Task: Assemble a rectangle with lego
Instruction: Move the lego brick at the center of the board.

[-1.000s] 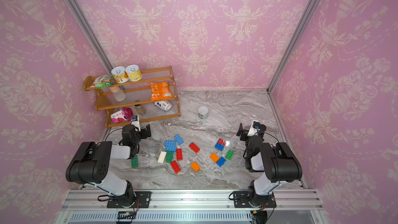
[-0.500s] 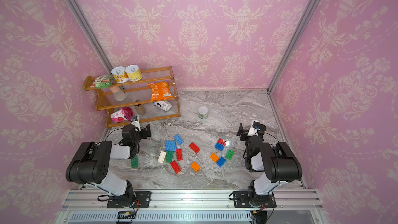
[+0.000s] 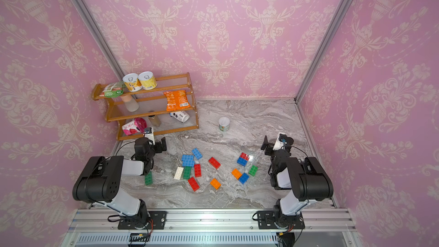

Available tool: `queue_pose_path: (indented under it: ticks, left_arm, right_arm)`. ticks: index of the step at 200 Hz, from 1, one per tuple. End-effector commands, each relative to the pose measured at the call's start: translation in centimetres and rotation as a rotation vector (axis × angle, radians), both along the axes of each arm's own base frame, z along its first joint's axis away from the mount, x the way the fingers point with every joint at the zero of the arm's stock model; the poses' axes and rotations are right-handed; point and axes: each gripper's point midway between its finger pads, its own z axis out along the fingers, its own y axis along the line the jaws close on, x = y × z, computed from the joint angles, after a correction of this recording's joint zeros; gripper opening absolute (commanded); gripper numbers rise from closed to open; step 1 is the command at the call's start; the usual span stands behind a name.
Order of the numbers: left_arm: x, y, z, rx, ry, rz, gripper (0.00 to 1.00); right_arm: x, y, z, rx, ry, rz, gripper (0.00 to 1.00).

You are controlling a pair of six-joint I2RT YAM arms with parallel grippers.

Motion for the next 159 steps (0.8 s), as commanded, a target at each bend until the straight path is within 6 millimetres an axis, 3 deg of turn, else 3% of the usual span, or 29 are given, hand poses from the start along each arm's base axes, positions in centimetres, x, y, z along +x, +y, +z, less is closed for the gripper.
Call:
queue_pose_path:
  ticks: [1,82,132,159]
  left_arm:
    - [0.5,-0.1,0.7,0.013,-0.013,0.002,0.99]
    - [0.5,0.4,1.4,0.006,-0.009,0.021,0.99]
    - [-0.2,1.2,4.0,0.013,-0.027,0.071,0.99]
    - [-0.5,1.3,6.6,0.008,-0.067,0.087,0.99]
  right_arm:
    - [0.0,0.1,0.1,0.011,-0.009,0.005,1.00]
    - [-0.3,0.5,0.3,0.005,-0.015,0.025,1.00]
    - [-0.4,1.6,1.2,-0.050,-0.030,0.047,1.00]
    - [-1.2,0.9,3.1,-0.062,-0.049,-0.015,1.00]
